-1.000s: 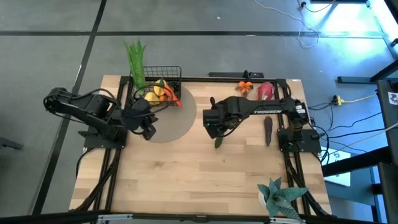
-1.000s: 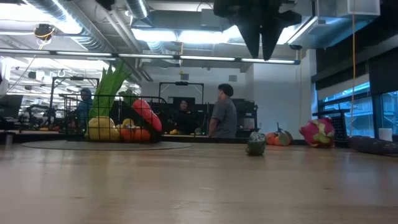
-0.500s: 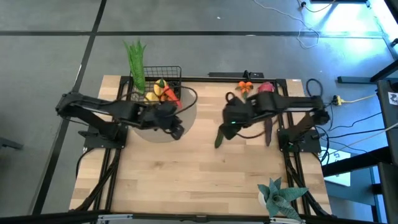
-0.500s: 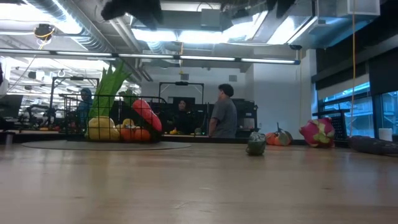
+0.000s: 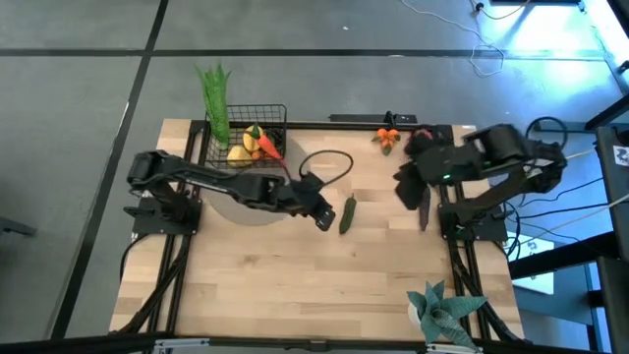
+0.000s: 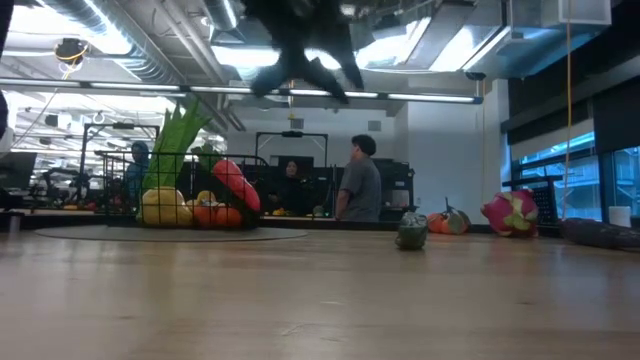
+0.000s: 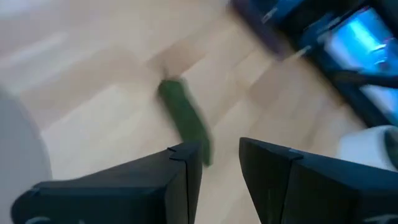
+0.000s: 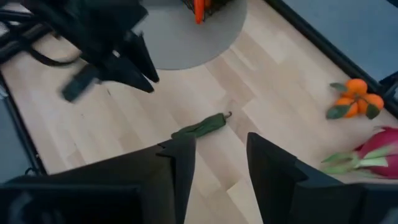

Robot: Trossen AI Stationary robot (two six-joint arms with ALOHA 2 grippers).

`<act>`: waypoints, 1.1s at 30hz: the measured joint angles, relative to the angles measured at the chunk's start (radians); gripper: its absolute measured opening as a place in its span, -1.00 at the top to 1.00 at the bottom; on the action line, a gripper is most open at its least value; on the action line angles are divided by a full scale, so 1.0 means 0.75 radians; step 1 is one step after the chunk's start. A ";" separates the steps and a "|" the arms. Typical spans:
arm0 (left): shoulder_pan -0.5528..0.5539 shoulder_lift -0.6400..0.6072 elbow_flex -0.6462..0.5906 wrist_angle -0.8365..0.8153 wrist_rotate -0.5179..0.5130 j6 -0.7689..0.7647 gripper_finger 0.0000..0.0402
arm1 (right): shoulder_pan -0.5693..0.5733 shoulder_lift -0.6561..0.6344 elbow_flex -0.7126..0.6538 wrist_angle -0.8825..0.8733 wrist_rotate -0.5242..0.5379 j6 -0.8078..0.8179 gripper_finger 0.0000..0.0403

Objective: Build produce basket
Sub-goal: Put the green chili pepper into the wire basket

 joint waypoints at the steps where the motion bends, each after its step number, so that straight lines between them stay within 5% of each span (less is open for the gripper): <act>1: 0.001 0.030 -0.001 0.020 0.003 0.000 0.53 | 0.000 -0.021 0.000 -0.001 -0.001 -0.018 0.35; 14: -0.017 0.353 0.000 0.265 0.138 -0.104 0.53 | 0.000 -0.125 0.000 0.002 0.010 -0.138 0.35; 26: 0.060 0.419 -0.001 0.444 -0.055 -0.058 0.53 | 0.000 -0.118 0.000 0.001 0.020 -0.166 0.35; 33: 0.201 0.436 0.000 0.576 -0.005 0.025 0.53 | 0.000 -0.118 -0.002 0.000 0.020 -0.167 0.35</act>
